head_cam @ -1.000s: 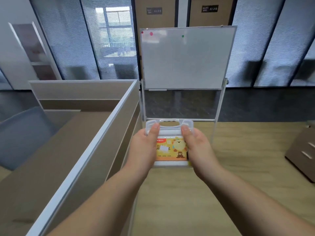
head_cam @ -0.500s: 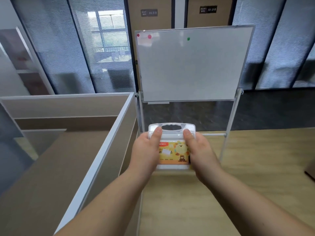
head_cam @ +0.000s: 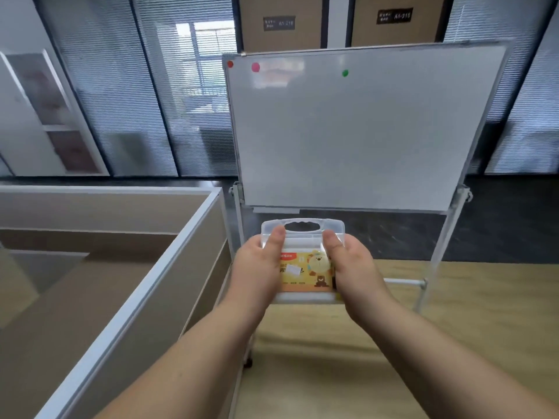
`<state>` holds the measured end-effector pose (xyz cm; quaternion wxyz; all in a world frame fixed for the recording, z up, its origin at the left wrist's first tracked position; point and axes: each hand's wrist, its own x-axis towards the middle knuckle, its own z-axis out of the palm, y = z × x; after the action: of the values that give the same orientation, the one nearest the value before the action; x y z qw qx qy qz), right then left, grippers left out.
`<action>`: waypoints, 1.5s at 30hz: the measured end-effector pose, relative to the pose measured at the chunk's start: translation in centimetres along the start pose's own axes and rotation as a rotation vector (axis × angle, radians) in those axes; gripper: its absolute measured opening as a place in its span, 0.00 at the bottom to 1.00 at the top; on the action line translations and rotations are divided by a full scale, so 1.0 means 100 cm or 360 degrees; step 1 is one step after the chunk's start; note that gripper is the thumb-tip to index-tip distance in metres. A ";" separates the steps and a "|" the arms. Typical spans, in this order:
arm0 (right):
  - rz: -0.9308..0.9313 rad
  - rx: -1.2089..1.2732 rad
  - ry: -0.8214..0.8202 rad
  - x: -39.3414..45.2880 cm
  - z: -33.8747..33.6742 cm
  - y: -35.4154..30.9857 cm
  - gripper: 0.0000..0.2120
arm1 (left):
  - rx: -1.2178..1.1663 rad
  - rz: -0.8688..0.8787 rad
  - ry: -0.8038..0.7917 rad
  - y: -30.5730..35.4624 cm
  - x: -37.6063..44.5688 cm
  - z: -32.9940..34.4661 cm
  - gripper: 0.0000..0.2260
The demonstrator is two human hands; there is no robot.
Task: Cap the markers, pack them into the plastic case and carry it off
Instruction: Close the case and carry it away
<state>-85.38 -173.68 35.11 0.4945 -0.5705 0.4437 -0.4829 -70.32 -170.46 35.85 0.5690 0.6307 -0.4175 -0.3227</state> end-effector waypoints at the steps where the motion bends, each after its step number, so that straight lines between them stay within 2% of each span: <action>1: -0.0006 -0.0016 -0.0015 0.011 -0.003 -0.001 0.26 | -0.0006 -0.0004 0.0013 0.000 0.009 0.006 0.22; 4: 0.0017 -0.0012 -0.0078 0.069 -0.018 0.011 0.31 | 0.0023 -0.0005 0.0086 -0.005 0.054 0.038 0.23; 9: 0.0102 -0.0009 -0.0145 0.133 -0.022 0.031 0.32 | 0.0043 -0.0032 0.0131 -0.018 0.110 0.064 0.22; 15: 0.0112 -0.0121 -0.0247 0.207 -0.014 0.047 0.24 | 0.0059 -0.0063 0.0075 -0.033 0.185 0.074 0.23; 20: 0.0131 -0.0371 -0.0377 0.281 0.012 0.061 0.30 | 0.0216 0.0066 0.0044 -0.046 0.265 0.061 0.22; 24: 0.0230 -0.0392 -0.0463 0.342 0.039 0.066 0.25 | 0.0289 0.0062 -0.0059 -0.058 0.337 0.048 0.21; 27: 0.0297 -0.0396 -0.0433 0.385 0.059 0.072 0.16 | 0.0301 0.0035 -0.0147 -0.071 0.389 0.041 0.20; 31: 0.0318 -0.0519 -0.0359 0.431 0.079 0.089 0.12 | 0.0355 -0.0011 -0.0314 -0.098 0.447 0.037 0.20; 34: 0.0341 -0.0614 -0.0286 0.454 0.088 0.105 0.10 | 0.0548 0.0049 -0.0408 -0.108 0.477 0.033 0.20; 38: 0.0410 -0.0842 -0.0234 0.484 0.094 0.128 0.15 | 0.0778 0.0113 -0.0497 -0.120 0.511 0.030 0.14; 42: 0.0454 -0.0937 -0.0225 0.511 0.101 0.146 0.19 | 0.1043 0.0160 -0.0555 -0.131 0.537 0.027 0.20; 45: 0.0411 -0.0998 -0.0216 0.527 0.108 0.152 0.17 | 0.1123 0.0170 -0.0472 -0.136 0.552 0.028 0.20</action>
<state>-67.73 -225.87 25.50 0.3805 -0.6646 0.6051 -0.2176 -46.13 -221.03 25.79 0.2664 0.7115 -0.6130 -0.2168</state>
